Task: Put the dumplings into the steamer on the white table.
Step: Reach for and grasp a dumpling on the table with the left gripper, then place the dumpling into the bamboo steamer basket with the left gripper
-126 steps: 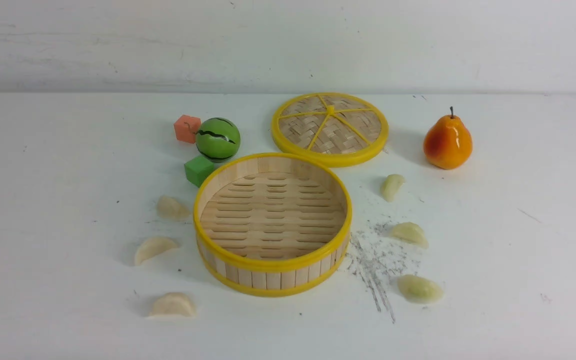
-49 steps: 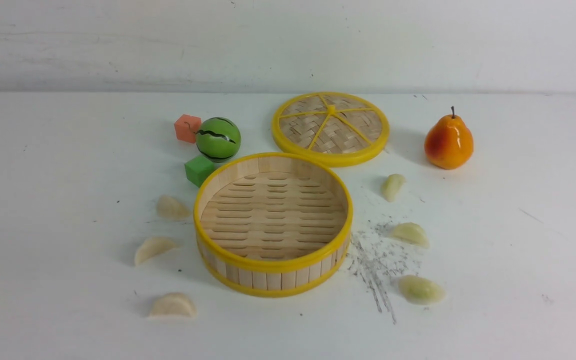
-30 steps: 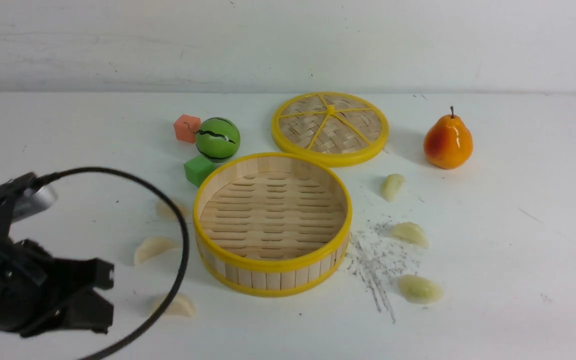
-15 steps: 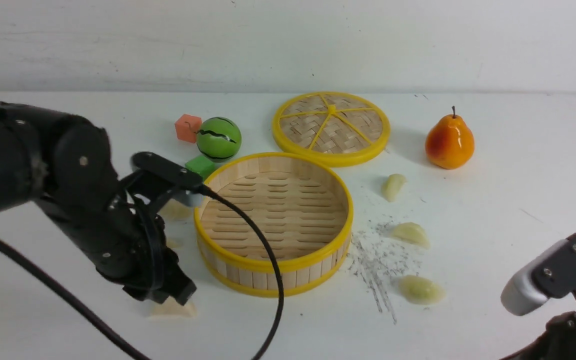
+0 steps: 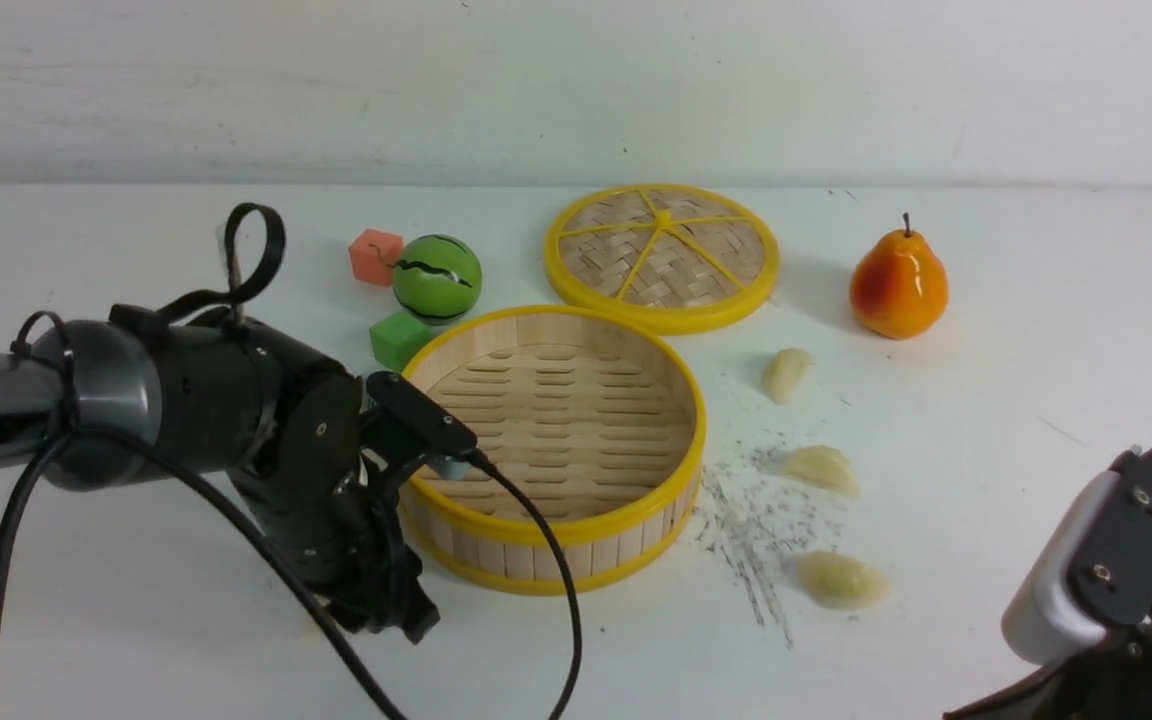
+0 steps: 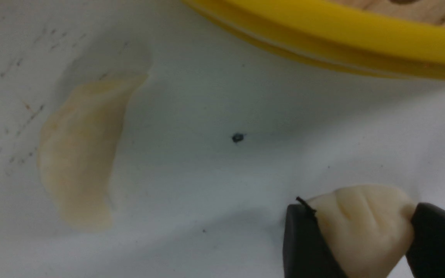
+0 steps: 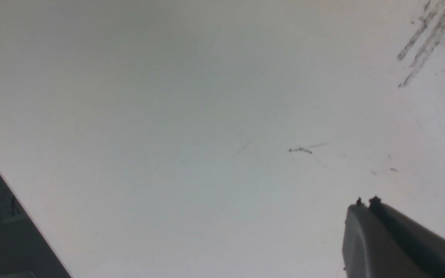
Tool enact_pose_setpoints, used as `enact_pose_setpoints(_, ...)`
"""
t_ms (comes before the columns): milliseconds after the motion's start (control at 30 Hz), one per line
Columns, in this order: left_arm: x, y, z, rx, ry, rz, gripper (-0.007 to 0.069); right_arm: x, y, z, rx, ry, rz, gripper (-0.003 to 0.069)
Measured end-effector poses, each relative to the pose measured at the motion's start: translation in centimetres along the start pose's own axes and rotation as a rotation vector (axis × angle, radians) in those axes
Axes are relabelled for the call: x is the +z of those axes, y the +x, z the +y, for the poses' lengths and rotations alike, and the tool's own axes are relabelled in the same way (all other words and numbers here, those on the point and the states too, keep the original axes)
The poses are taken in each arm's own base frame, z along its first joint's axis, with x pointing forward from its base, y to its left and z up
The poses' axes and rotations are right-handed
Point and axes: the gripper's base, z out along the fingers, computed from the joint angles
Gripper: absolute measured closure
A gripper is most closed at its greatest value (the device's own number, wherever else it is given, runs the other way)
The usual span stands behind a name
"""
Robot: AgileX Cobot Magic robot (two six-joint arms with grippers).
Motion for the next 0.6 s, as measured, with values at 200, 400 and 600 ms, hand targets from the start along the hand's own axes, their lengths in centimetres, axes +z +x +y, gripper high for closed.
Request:
enact_pose_setpoints(200, -0.2, 0.3, -0.2, -0.291, 0.019, 0.058, 0.0313, 0.0, -0.2, 0.0, 0.021, -0.002, -0.022, 0.0669)
enact_pose_setpoints(400, -2.1, 1.0, -0.4, -0.428, 0.040, 0.143, 0.0326, 0.0, -0.4, 0.0, 0.038, 0.004, -0.047, 0.0666)
enact_pose_setpoints(600, -9.0, -3.0, 0.9, -0.455, 0.046, -0.116, 0.0401, 0.0, -0.6, -0.2, 0.039, 0.019, -0.063, 0.0662)
